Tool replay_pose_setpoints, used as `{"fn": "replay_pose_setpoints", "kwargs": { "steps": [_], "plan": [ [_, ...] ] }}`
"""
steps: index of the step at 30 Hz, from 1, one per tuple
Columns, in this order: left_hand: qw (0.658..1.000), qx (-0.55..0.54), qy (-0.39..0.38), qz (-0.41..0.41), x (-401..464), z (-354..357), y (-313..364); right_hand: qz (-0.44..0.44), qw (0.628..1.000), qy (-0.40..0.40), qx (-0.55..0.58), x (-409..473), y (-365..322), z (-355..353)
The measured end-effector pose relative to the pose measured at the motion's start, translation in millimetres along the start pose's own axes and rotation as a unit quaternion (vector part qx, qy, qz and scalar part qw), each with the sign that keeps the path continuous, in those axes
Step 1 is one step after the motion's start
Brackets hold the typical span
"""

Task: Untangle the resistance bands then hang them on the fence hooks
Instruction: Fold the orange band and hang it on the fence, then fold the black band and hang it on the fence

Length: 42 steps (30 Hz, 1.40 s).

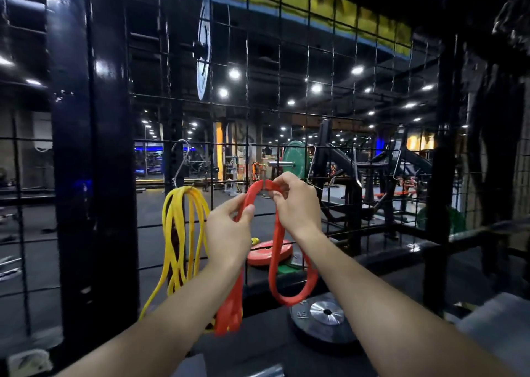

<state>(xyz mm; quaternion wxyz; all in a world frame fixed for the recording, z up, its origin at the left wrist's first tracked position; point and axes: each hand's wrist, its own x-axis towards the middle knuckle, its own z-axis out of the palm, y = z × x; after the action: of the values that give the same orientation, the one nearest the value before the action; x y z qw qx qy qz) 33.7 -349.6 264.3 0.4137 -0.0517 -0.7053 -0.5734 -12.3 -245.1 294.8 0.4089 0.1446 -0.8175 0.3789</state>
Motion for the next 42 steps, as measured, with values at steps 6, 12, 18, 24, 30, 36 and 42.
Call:
{"fn": "replay_pose_setpoints", "kwargs": {
  "steps": [6, 12, 18, 24, 30, 36, 42],
  "plan": [
    [0.995, -0.022, -0.055, -0.075, -12.8, 0.3, -6.6, 0.059, 0.990, -0.069, 0.108, -10.9, 3.6, 1.4],
    [0.993, 0.020, -0.080, -0.081, -10.2, -4.1, -6.1, 0.116, 0.987, -0.102, 0.041, -19.6, 13.5, -0.7],
    [0.979, -0.090, -0.110, -0.146, -4.0, -9.2, -18.2, 0.114, 0.979, -0.118, 0.121, -26.4, 20.1, -1.4],
    [0.993, 0.033, -0.095, -0.063, -7.0, -5.1, -21.0, 0.097, 0.980, -0.137, 0.105, -33.2, 21.6, 6.5],
    [0.988, 0.121, -0.095, 0.010, -11.9, -11.4, -22.3, 0.126, 0.973, -0.165, 0.102, -42.8, 26.3, 1.7],
    [0.986, 0.131, -0.097, 0.032, -23.5, -18.6, -19.9, 0.130, 0.978, -0.151, 0.069, -56.8, 35.7, -8.2],
    [0.979, 0.135, -0.073, 0.133, -48.1, -18.5, -11.0, 0.103, 0.988, -0.118, 0.016, -69.7, 40.4, -36.9]
  ]
}}
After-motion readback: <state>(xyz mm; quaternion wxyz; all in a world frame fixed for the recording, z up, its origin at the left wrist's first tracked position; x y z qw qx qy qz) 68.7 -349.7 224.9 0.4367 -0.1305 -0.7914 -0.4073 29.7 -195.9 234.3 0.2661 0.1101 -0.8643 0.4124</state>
